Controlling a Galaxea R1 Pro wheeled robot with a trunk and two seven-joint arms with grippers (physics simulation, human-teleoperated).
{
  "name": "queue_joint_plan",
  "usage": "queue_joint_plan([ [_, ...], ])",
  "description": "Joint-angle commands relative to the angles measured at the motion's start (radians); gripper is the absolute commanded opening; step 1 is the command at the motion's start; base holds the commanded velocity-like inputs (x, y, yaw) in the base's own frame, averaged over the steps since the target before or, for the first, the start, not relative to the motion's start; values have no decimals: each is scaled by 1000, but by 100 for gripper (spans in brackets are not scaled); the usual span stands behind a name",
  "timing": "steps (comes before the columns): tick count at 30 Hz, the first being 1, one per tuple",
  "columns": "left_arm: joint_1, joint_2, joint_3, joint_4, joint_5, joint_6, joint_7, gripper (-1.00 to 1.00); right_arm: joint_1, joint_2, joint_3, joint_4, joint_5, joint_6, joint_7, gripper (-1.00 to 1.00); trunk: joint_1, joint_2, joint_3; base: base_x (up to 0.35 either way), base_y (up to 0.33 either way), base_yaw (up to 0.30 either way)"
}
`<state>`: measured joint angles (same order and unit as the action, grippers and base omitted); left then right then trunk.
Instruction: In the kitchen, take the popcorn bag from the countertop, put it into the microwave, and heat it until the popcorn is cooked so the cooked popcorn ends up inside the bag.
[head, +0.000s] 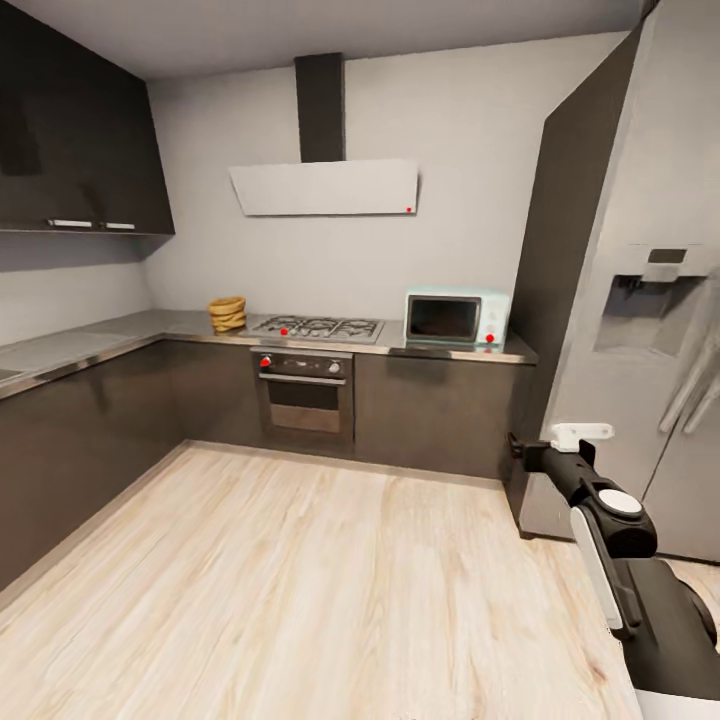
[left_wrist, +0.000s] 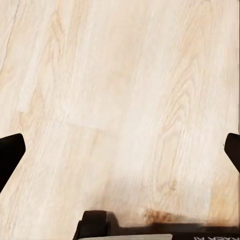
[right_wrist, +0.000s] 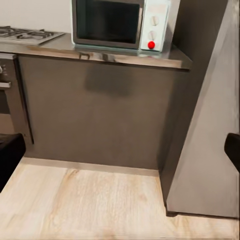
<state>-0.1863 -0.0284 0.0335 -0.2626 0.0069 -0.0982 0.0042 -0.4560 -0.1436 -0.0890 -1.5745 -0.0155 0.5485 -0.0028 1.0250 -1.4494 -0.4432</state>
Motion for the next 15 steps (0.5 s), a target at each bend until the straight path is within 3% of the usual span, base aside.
queue_joint_plan([
  [1,11,3,4,1,1,-3,0,100,-1,0,-1,-1,-1,5,0,100,0,-1,-1,0,0,-294],
  [5,58,6,6,1,1,-42,0,100,-1,1,0,-1,-1,5,0,100,0,-1,-1,54,0,-294],
  [15,65,7,6,2,2,-57,0,100,0,1,2,-1,-1,5,0,100,0,-1,-1,324,0,-294],
])
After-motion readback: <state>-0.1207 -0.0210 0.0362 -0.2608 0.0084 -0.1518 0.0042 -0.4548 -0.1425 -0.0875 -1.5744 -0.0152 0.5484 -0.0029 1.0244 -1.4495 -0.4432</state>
